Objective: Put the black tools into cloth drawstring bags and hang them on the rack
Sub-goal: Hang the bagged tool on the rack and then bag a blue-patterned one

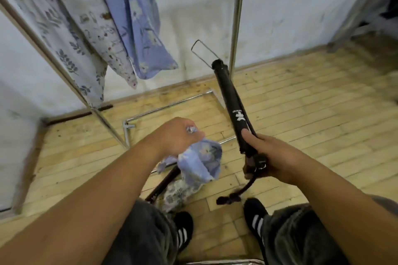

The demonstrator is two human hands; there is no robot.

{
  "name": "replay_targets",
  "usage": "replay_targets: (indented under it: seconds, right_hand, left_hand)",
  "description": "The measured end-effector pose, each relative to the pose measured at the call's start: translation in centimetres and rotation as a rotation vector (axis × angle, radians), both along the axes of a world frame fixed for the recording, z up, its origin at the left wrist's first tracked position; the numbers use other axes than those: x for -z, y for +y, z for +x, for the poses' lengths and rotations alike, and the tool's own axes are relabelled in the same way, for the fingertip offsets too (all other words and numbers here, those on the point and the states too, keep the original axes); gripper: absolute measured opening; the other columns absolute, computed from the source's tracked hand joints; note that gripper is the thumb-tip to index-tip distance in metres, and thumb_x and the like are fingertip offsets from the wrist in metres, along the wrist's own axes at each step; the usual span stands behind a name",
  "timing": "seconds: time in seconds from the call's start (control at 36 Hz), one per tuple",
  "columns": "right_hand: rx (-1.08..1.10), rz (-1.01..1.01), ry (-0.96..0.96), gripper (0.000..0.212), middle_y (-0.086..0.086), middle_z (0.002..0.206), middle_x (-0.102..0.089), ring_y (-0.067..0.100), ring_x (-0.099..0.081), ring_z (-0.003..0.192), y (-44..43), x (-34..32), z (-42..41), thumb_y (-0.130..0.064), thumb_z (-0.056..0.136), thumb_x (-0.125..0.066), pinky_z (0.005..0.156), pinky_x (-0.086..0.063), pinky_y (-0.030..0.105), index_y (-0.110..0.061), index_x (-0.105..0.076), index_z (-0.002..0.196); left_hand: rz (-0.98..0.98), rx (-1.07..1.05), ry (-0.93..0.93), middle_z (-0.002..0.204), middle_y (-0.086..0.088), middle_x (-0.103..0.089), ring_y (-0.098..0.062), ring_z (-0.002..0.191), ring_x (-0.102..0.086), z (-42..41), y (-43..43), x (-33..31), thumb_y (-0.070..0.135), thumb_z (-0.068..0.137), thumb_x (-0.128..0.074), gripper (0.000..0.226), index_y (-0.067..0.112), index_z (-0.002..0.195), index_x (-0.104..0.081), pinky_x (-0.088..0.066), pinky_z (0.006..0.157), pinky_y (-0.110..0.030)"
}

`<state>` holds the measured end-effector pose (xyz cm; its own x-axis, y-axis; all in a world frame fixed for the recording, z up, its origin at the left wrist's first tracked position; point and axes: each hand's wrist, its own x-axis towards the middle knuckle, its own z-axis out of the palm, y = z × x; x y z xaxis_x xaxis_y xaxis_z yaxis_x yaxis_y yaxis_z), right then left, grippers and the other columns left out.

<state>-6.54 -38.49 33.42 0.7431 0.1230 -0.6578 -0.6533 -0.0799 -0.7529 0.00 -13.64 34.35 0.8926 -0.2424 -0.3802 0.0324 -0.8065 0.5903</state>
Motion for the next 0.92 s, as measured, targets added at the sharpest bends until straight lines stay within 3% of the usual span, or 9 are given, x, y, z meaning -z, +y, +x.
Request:
replay_targets:
  seconds: [0.06,0.14,0.19,0.39,0.47,0.53,0.58,0.72,0.92]
  right_hand:
    - [0.123,0.171,0.039,0.057,0.021,0.091,-0.06,0.04,-0.062,0.081,-0.4,-0.8,-0.8,-0.05,0.097,-0.061,0.09,-0.056,0.061,-0.002,-0.058,0.128]
    - [0.274,0.366,0.092,0.055,0.015,0.105,-0.06,0.034,-0.06,0.085,-0.6,-1.5,-1.2,-0.048,0.096,-0.061,0.066,-0.06,0.047,-0.005,-0.061,0.131]
    - [0.34,0.412,0.092,0.058,0.014,0.107,-0.058,0.03,-0.058,0.086,-0.5,-1.2,-1.1,-0.051,0.094,-0.062,0.056,-0.061,0.039,-0.006,-0.063,0.13]
    - [0.486,0.418,-0.06,0.042,0.011,0.11,-0.062,0.03,-0.063,0.092,-0.2,0.2,-0.3,-0.052,0.099,-0.056,0.057,-0.059,0.036,-0.015,-0.063,0.116]
    - [0.51,0.42,-0.133,0.039,0.01,0.102,-0.06,0.028,-0.066,0.082,0.3,0.4,0.0,-0.051,0.102,-0.051,0.058,-0.058,0.035,-0.016,-0.061,0.115]
    - [0.523,0.381,-0.179,0.038,0.009,0.087,-0.061,0.025,-0.07,0.068,1.0,1.0,-0.1,-0.05,0.102,-0.051,0.06,-0.058,0.037,-0.015,-0.06,0.115]
    - [0.558,0.274,-0.243,0.038,0.012,0.083,-0.059,0.03,-0.065,0.07,1.9,2.0,-0.1,-0.052,0.102,-0.052,0.06,-0.057,0.039,-0.016,-0.059,0.114]
    - [0.665,-0.079,-0.424,0.022,-0.011,0.086,-0.066,0.019,-0.07,0.085,3.4,4.0,0.4,-0.055,0.1,-0.051,0.084,-0.062,0.054,-0.036,-0.062,0.1]
    - [0.693,-0.187,-0.494,0.025,-0.006,0.091,-0.069,0.017,-0.07,0.084,3.5,3.6,0.8,-0.055,0.1,-0.053,0.08,-0.063,0.047,-0.032,-0.061,0.098]
  left_hand:
    - [0.007,-0.017,-0.023,0.091,-0.001,-0.071,-0.015,0.074,-0.063,-1.2,-0.5,0.5,0.042,0.098,-0.065,0.027,0.016,0.101,-0.074,-0.043,0.056,-0.023]
    - [-0.001,-0.026,-0.048,0.095,0.004,-0.071,-0.01,0.081,-0.064,-3.1,-0.9,2.1,0.037,0.102,-0.062,0.022,0.017,0.102,-0.073,-0.042,0.057,-0.015]
    - [-0.02,-0.036,-0.048,0.096,0.004,-0.072,-0.009,0.082,-0.065,-4.3,-1.0,3.5,0.036,0.103,-0.06,0.019,0.021,0.097,-0.071,-0.043,0.062,-0.021]
    - [-0.118,-0.105,-0.007,0.094,0.011,-0.072,-0.005,0.086,-0.065,-6.2,0.4,6.4,0.034,0.103,-0.061,0.015,0.029,0.094,-0.072,-0.044,0.07,-0.022]
    - [-0.199,-0.18,-0.011,0.098,0.014,-0.073,-0.001,0.089,-0.067,-6.0,0.2,6.6,0.036,0.102,-0.062,0.014,0.031,0.098,-0.074,-0.047,0.072,-0.022]
    - [-0.259,-0.239,-0.002,0.1,0.019,-0.073,0.006,0.087,-0.066,-5.9,-0.3,6.4,0.036,0.102,-0.061,0.015,0.031,0.103,-0.076,-0.047,0.071,-0.016]
    - [-0.302,-0.269,-0.008,0.1,0.021,-0.074,0.013,0.086,-0.065,-5.6,-0.6,6.4,0.036,0.102,-0.062,0.016,0.031,0.104,-0.077,-0.046,0.073,-0.012]
    - [-0.256,-0.345,-0.084,0.098,0.017,-0.077,-0.001,0.093,-0.069,-4.8,-0.6,6.0,0.036,0.1,-0.064,0.017,0.03,0.104,-0.079,-0.05,0.079,-0.021]
    - [-0.214,-0.357,-0.127,0.095,0.018,-0.073,0.003,0.088,-0.065,-4.6,-1.7,5.6,0.036,0.102,-0.06,0.018,0.031,0.103,-0.078,-0.047,0.072,-0.015]
